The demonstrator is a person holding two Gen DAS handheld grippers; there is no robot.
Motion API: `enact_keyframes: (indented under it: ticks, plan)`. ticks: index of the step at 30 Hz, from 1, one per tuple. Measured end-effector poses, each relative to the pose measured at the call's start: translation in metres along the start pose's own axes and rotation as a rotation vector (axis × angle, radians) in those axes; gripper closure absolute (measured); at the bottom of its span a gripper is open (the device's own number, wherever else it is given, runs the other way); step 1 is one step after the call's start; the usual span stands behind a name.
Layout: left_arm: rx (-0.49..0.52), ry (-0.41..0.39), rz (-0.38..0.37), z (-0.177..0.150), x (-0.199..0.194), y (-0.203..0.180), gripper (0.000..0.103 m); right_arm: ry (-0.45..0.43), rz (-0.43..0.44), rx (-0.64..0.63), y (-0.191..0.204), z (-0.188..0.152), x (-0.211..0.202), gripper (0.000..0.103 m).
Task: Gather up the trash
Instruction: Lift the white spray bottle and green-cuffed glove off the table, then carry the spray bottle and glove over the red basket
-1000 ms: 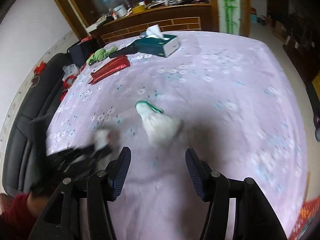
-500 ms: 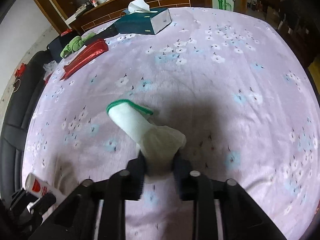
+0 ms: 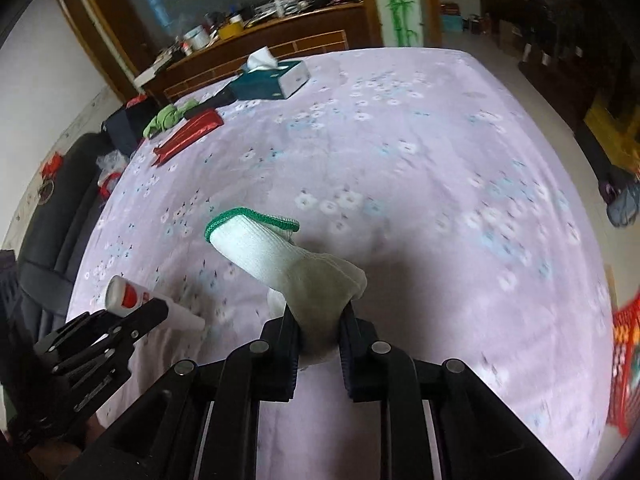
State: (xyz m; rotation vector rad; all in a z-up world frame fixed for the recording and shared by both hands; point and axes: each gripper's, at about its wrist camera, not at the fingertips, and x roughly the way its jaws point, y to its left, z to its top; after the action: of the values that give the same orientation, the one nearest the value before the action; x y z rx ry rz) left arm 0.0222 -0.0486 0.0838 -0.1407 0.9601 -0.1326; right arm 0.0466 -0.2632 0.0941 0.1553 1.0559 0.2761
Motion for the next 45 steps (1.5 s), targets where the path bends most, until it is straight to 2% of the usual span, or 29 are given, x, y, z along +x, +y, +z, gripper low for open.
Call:
enact_keyframes:
  ticks: [13, 28, 45]
  plan:
    - [0.099, -0.037, 0.005, -0.029, -0.03, -0.074, 0.074, -0.029, 0.004, 0.094, -0.046, -0.063, -0.066, 0.085]
    - [0.197, -0.099, -0.006, -0.029, -0.053, -0.134, 0.074, -0.107, -0.005, 0.144, -0.08, -0.073, -0.11, 0.085]
    - [0.253, -0.117, -0.026, -0.027, -0.056, -0.162, 0.074, -0.144, -0.008, 0.2, -0.104, -0.08, -0.131, 0.085]
